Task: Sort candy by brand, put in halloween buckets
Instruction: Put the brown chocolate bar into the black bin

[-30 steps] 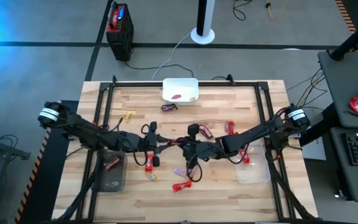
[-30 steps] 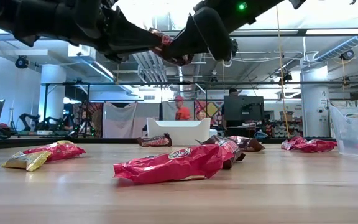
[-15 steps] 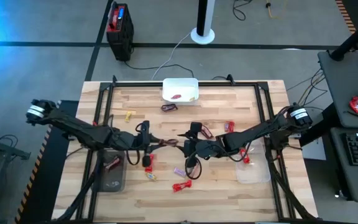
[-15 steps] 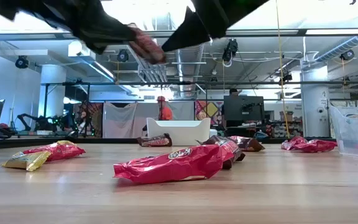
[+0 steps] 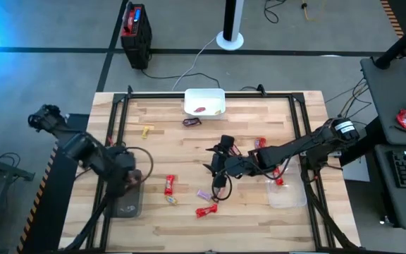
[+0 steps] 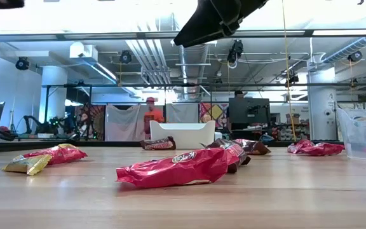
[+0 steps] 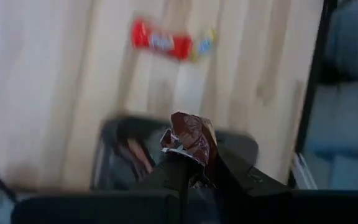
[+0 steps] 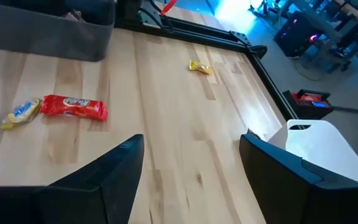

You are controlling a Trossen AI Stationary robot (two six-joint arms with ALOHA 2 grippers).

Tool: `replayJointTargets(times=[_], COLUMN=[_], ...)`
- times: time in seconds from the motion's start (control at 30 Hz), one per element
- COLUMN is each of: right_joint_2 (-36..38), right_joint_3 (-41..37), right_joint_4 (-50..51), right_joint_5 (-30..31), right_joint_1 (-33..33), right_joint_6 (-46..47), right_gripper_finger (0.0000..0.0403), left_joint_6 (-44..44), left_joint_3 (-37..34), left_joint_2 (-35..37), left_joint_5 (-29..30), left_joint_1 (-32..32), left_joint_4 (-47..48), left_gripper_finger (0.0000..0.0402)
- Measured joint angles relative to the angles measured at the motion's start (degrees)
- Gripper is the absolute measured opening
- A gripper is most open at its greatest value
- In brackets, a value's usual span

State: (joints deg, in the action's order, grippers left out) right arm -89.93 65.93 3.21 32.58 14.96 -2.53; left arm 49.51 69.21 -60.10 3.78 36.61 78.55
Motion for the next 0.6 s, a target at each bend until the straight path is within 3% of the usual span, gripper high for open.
replayJointTargets(times=[0.13,0.3,0.43,0.6], right_joint_2=[-0.09,-0.09,-0.09,-0.09], right_joint_3=[0.0,0.0,0.0,0.0], right_joint_4=[0.01,0.0,-0.01,0.08], right_joint_5=[-0.02,-1.31,-4.45,-4.78], right_joint_1=[0.0,0.02,-0.19,-0.28], right_joint_6=[1.84,4.09,6.02,7.95], right_gripper_finger=[0.026,0.0264,0.0266,0.0268], left_joint_6=[5.19,9.22,10.62,13.92], left_joint_3=[-1.44,-9.24,-15.88,-20.96], left_joint_2=[0.21,0.28,0.26,0.26], left_joint_5=[-0.87,-6.57,-7.59,-6.74], left_joint_1=[5.28,9.17,10.53,10.63], left_joint_4=[4.13,-3.09,-9.63,-10.94], left_gripper_finger=[0.0028,0.0028,0.0028,0.003])
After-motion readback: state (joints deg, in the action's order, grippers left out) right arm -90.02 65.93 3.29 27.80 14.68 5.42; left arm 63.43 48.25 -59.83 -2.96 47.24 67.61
